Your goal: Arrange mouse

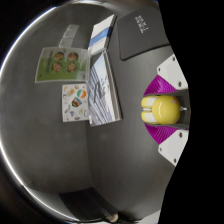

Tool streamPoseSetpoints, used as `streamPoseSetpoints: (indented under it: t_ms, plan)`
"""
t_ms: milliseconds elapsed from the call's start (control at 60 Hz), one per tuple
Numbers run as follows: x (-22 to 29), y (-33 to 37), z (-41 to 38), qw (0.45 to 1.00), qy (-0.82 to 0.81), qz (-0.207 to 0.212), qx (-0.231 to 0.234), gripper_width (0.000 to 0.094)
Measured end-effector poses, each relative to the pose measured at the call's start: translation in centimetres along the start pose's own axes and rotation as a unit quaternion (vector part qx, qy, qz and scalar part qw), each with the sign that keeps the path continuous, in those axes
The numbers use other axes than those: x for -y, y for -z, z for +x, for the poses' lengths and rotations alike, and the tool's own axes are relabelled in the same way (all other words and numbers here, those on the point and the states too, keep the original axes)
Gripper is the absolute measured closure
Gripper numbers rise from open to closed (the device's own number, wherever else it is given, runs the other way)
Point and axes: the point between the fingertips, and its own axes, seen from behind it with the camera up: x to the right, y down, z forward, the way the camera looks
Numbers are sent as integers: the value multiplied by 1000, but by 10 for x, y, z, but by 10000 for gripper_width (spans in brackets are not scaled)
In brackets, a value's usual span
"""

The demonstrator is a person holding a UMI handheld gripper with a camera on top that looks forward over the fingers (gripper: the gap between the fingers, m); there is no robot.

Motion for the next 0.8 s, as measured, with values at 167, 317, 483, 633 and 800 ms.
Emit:
streamPoseSetpoints:
  t_ms: [167,317,483,633,800]
  plan:
    - [84,52,5,995,32,87,38,555]
    - [162,113,126,983,44,176,-25,560]
    - [105,103,272,989,26,125,-79,563]
    - [35,53,304,999,2,42,-32,562]
    - [2,22,310,1000,-3,2,-6,559]
